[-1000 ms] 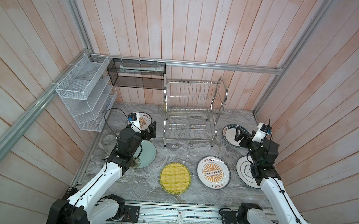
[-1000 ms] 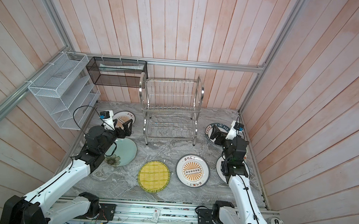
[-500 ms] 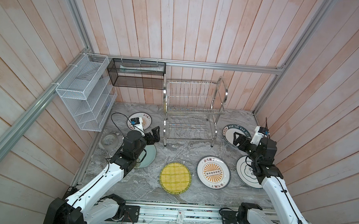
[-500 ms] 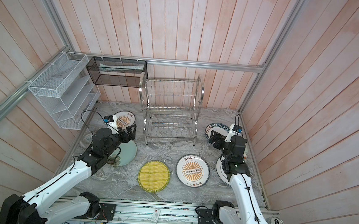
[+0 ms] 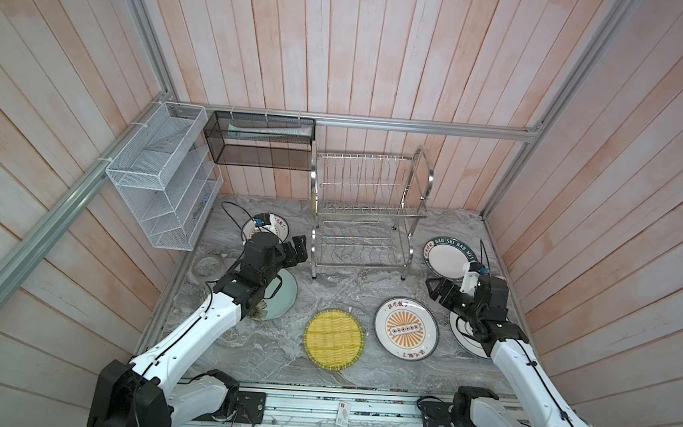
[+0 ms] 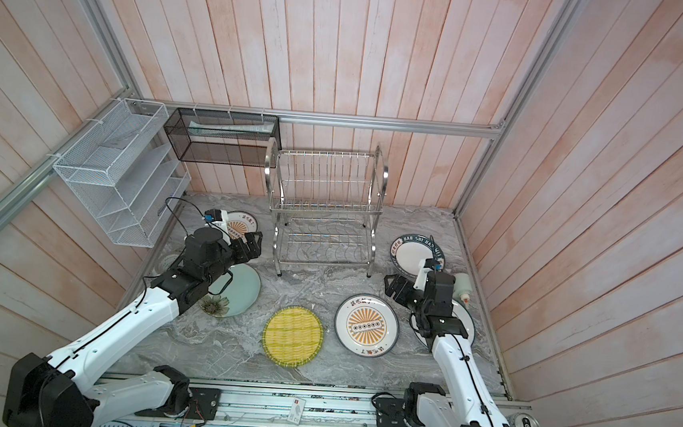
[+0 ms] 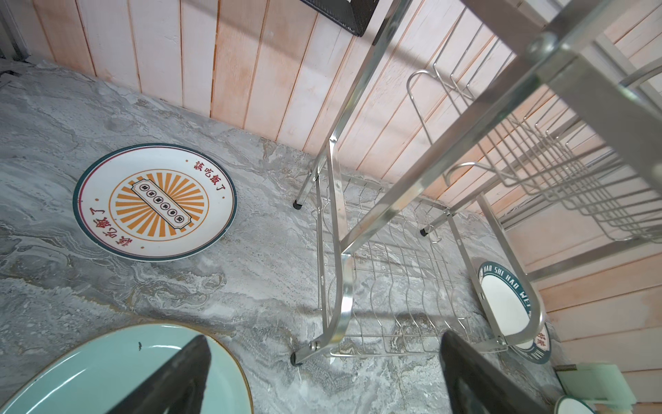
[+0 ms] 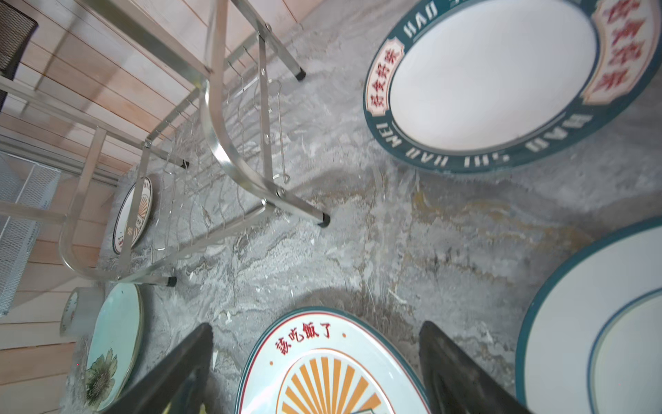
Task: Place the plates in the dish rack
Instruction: 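Move both grippers forward toward the orange-sunburst plate in the middle, then grasp the near rim of the orange-sunburst plate with the right gripper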
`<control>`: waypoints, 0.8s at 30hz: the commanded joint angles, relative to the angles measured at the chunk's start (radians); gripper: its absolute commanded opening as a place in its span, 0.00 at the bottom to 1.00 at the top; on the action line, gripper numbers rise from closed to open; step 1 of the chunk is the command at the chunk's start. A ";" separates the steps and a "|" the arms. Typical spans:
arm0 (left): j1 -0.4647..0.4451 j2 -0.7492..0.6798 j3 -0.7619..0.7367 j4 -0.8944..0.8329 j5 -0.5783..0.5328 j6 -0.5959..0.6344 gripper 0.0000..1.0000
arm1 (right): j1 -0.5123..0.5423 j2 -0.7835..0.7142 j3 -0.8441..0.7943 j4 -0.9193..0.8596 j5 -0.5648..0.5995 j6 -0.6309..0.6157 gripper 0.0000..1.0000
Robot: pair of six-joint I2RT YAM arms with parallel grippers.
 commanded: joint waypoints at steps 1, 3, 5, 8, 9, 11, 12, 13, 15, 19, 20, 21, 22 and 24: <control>-0.005 0.011 0.007 -0.037 -0.004 -0.001 1.00 | 0.018 -0.026 -0.055 -0.076 -0.010 0.039 0.90; -0.005 0.015 0.006 -0.031 -0.013 0.000 1.00 | 0.020 -0.031 -0.069 -0.108 0.011 0.037 0.89; -0.004 0.018 0.009 -0.033 -0.015 0.006 1.00 | 0.020 -0.033 -0.085 -0.127 0.015 0.039 0.89; -0.005 0.019 0.012 -0.035 -0.018 0.018 1.00 | 0.021 -0.038 -0.101 -0.167 0.014 0.041 0.89; -0.004 0.019 0.008 -0.033 -0.023 0.021 1.00 | 0.021 -0.042 -0.108 -0.178 0.015 0.042 0.87; -0.004 0.017 0.002 -0.026 -0.031 0.024 1.00 | 0.020 -0.058 -0.122 -0.190 0.019 0.050 0.80; -0.005 0.017 -0.001 -0.020 -0.036 0.026 1.00 | 0.021 -0.069 -0.131 -0.192 0.025 0.058 0.78; -0.004 0.017 -0.003 -0.016 -0.038 0.029 1.00 | 0.019 -0.077 -0.137 -0.196 0.033 0.063 0.77; -0.004 0.021 -0.003 -0.015 -0.038 0.029 1.00 | 0.021 -0.096 -0.148 -0.205 0.050 0.076 0.75; -0.005 0.027 -0.004 -0.016 -0.038 0.032 1.00 | 0.020 -0.122 -0.154 -0.223 0.083 0.097 0.74; -0.005 0.028 -0.004 -0.017 -0.038 0.034 1.00 | 0.020 -0.126 -0.155 -0.226 0.088 0.101 0.74; -0.005 0.029 -0.006 -0.019 -0.041 0.037 1.00 | 0.022 -0.129 -0.154 -0.229 0.095 0.104 0.74; -0.005 0.028 -0.006 -0.018 -0.043 0.038 1.00 | 0.022 -0.130 -0.155 -0.231 0.102 0.108 0.73; -0.004 0.027 -0.008 -0.021 -0.047 0.039 1.00 | 0.024 -0.128 -0.154 -0.236 0.117 0.114 0.71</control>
